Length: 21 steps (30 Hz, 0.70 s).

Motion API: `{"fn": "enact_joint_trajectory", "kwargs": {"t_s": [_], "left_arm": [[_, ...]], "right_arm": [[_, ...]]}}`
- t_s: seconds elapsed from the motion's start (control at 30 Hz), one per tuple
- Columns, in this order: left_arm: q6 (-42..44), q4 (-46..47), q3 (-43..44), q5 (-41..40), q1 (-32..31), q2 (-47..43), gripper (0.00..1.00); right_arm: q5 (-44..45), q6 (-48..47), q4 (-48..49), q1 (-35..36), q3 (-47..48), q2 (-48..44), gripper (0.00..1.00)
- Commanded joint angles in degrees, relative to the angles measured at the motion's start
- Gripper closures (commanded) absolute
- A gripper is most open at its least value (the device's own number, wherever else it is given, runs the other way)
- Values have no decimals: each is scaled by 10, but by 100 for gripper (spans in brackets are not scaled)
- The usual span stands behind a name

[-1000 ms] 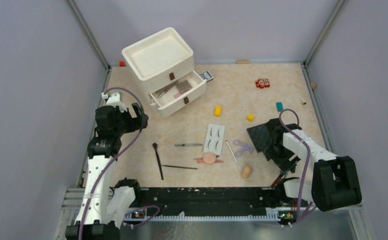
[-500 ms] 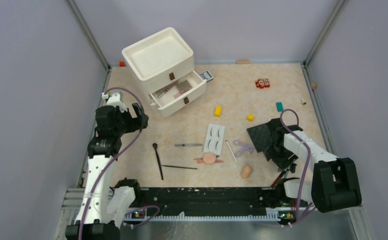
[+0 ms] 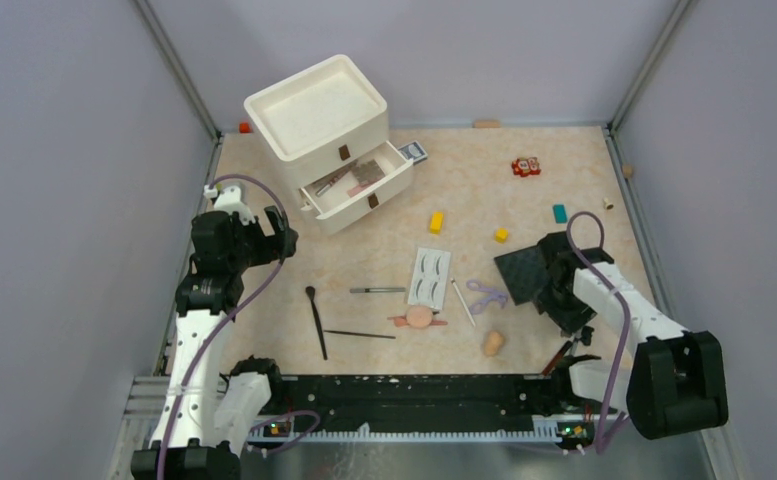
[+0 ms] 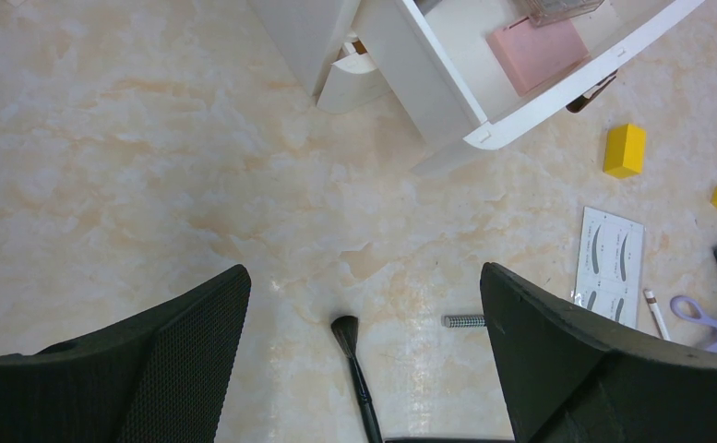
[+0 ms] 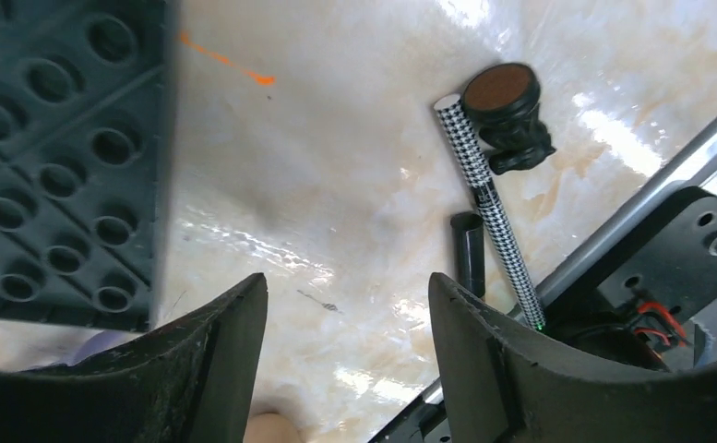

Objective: Organize the makeup
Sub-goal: Move the makeup at the corner of the board.

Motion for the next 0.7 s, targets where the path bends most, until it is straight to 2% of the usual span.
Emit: {"fn": "enact_joint_trajectory", "kwargs": {"t_s": [0.0,0.07,0.13,0.3,0.4,0.67], "left_arm": [[-7,21,-1,5,2,1,1],[-7,21,0,4,2,1,1],[-7,21,-1,5,2,0,1],[-7,21,-1,6,2,1,1],[-7,21,-1,6,2,1,1],[-7,21,0,6,2,1,1]], "right_arm": [[63,14,-68,-9,59,-31,36],[70,16,-92,-21,66,-32,37],[75,17,-107,-30,74,-29,46],[58,29,-119,-35,85,-14,99],[45,45,-129,-37,80,-8,100],[81,95,-168,-38,80,5,100]]}}
